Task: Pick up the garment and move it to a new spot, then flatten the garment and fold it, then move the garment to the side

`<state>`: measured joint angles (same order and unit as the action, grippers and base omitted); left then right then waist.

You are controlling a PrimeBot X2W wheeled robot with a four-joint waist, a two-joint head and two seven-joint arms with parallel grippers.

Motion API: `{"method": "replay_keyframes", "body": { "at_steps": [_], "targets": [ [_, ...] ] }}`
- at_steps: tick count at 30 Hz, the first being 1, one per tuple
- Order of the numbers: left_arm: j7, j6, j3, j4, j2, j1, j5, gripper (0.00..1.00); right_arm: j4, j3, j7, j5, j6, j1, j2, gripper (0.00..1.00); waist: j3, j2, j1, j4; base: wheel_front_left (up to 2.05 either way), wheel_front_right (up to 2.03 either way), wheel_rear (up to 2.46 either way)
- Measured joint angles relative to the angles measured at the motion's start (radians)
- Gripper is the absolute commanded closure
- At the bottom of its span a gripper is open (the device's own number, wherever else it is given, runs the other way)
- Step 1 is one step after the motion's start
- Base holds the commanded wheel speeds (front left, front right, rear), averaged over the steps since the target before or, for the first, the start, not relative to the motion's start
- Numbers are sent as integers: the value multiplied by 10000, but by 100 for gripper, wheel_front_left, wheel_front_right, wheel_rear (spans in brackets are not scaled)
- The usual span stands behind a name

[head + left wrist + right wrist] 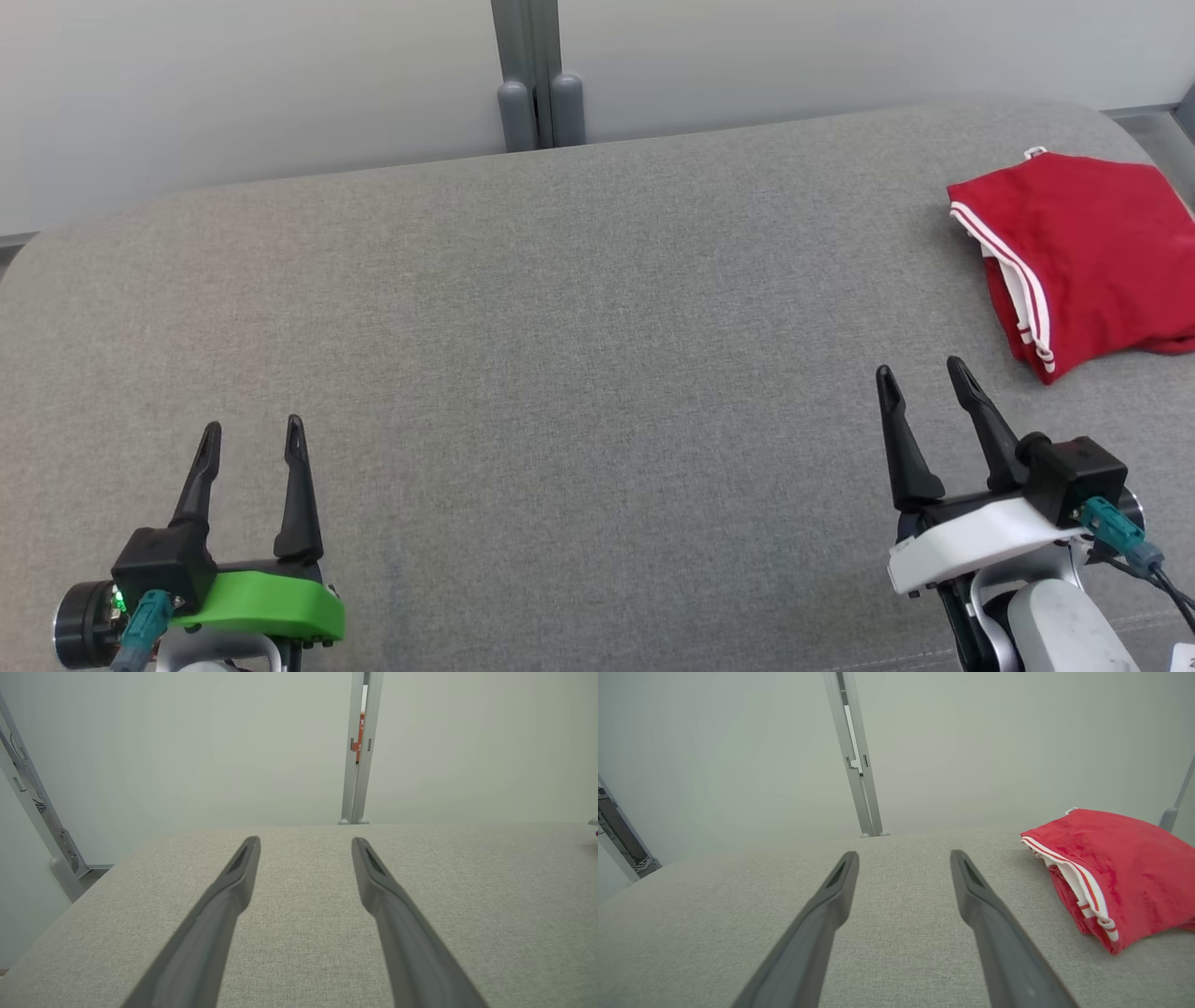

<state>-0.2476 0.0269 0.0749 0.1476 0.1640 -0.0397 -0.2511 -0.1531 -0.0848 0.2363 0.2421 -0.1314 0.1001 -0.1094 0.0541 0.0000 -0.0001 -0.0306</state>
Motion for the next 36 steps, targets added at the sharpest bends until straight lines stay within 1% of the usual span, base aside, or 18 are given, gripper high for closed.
{"method": "replay_keyframes", "body": {
  "at_steps": [4, 9, 29, 36],
  "targets": [
    [-13, 10, -4, 184, -6, 107, -38, 0, 245, 119, -63, -84, 0, -403, 242, 0, -227, 0, 0, 98, 0, 0, 0],
    [-15, 40, -15, 309, -2, 287, -98, 0, 263, 165, -65, -81, 0, -757, 378, 0, -490, 0, 0, 162, 0, 0, 0],
    [-86, 44, -31, 497, 59, 294, -378, 0, 81, 245, -105, -157, 0, -773, 520, 0, -571, 0, 0, 250, 0, 0, 0],
    [-86, 144, -17, 541, 98, 295, -384, 0, 27, 203, -104, -153, 0, -773, 541, 0, -586, 0, 0, 256, 0, 0, 0]
  ]
}}
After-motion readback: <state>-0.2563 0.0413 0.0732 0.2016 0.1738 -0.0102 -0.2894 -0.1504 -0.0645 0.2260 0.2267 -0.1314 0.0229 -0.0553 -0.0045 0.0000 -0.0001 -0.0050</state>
